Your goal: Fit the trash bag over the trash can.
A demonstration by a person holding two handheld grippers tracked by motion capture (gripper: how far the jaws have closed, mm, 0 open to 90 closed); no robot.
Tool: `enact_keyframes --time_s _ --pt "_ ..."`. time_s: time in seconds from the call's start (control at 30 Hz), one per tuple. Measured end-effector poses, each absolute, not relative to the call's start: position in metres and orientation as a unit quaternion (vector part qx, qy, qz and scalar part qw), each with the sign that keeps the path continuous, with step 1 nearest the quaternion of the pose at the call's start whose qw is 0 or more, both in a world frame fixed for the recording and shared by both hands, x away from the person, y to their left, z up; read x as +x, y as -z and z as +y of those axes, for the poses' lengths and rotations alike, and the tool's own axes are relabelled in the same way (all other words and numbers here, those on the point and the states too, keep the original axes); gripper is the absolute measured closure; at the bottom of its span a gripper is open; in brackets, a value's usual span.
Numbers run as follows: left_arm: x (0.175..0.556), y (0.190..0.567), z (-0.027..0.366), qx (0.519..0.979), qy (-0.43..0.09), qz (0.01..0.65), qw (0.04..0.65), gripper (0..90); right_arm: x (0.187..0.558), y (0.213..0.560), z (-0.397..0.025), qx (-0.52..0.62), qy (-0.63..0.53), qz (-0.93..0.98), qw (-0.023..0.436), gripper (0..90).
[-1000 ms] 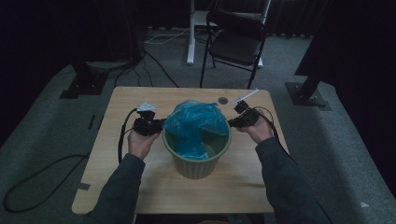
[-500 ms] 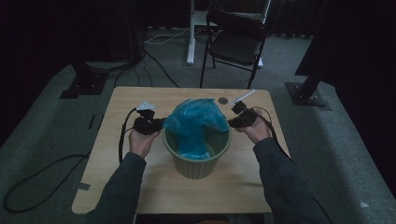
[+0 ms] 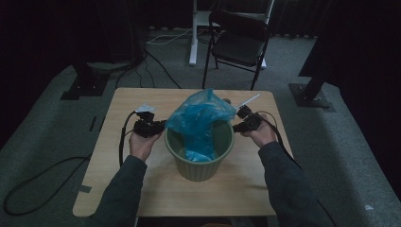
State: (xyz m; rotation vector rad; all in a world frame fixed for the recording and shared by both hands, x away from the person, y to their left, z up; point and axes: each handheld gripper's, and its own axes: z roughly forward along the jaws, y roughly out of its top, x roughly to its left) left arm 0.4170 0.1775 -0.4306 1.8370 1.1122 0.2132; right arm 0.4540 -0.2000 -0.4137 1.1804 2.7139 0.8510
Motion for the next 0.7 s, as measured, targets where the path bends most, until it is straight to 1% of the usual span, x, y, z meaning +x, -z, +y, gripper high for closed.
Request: enact_keyframes --time_s 0.07,0.13,0.27,0.43,0.53,0.6,0.7 --pt "0.415 0.429 0.182 0.743 -0.087 0.456 0.483 80.1 0.452 0.411 -0.204 0.381 -0.283 0.880 0.031 90.0" --pt "0.412 0.425 0.187 0.736 -0.091 0.453 0.494 74.5 0.449 0.406 -0.207 0.372 -0.298 0.878 0.036 90.0" --pt "0.403 0.412 0.194 0.733 -0.109 0.441 0.507 70.7 0.446 0.394 -0.213 0.363 -0.334 0.869 0.046 86.0" --pt "0.398 0.401 0.199 0.719 -0.107 0.437 0.530 64.6 0.442 0.385 -0.216 0.359 -0.344 0.866 0.055 83.3" --pt "0.400 0.400 0.198 0.718 -0.101 0.434 0.534 61.9 0.441 0.380 -0.219 0.361 -0.355 0.860 0.066 78.1" --pt "0.401 0.399 0.198 0.716 -0.103 0.437 0.534 59.6 0.441 0.375 -0.221 0.361 -0.368 0.854 0.070 76.2" --pt "0.403 0.397 0.199 0.704 -0.099 0.445 0.544 56.6 0.441 0.367 -0.222 0.359 -0.380 0.849 0.082 71.7"
